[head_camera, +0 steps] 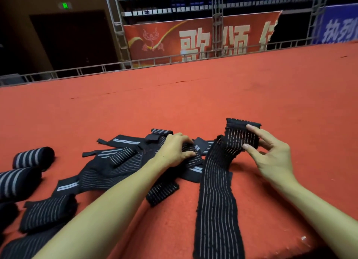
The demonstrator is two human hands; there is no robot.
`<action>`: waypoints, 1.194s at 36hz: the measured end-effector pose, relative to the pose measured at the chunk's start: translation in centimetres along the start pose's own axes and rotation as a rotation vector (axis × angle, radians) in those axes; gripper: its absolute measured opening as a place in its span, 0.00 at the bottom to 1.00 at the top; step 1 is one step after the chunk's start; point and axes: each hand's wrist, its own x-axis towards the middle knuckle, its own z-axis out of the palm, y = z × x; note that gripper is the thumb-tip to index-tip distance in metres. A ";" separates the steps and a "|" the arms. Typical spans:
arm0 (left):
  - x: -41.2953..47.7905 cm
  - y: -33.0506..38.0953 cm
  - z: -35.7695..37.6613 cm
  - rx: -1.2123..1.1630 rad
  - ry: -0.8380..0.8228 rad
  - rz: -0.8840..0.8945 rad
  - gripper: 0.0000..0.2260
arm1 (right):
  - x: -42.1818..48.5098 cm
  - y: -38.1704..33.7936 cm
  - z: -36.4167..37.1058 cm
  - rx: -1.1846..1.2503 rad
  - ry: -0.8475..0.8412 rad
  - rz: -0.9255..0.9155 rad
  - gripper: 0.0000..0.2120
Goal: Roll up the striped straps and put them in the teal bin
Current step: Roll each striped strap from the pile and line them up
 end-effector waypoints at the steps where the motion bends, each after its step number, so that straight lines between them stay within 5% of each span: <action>1: -0.1 0.0 0.1 -0.002 0.009 0.005 0.18 | -0.2 -0.3 0.0 0.024 0.002 0.003 0.23; 8: -0.8 0.0 0.4 -0.044 0.083 0.006 0.19 | -0.8 0.9 0.9 -0.060 0.074 0.029 0.21; 18: -1.4 -0.4 1.1 -0.158 0.103 -0.027 0.19 | -1.2 2.7 -1.8 -0.567 -0.046 -0.288 0.33; 29: -1.4 -0.7 1.3 -0.179 0.045 0.040 0.23 | -0.8 3.4 -2.1 -0.638 -0.065 -0.309 0.35; 43: -0.5 -1.5 1.3 -0.205 -0.128 0.075 0.10 | -0.2 4.6 -2.5 -0.575 -0.054 -0.284 0.26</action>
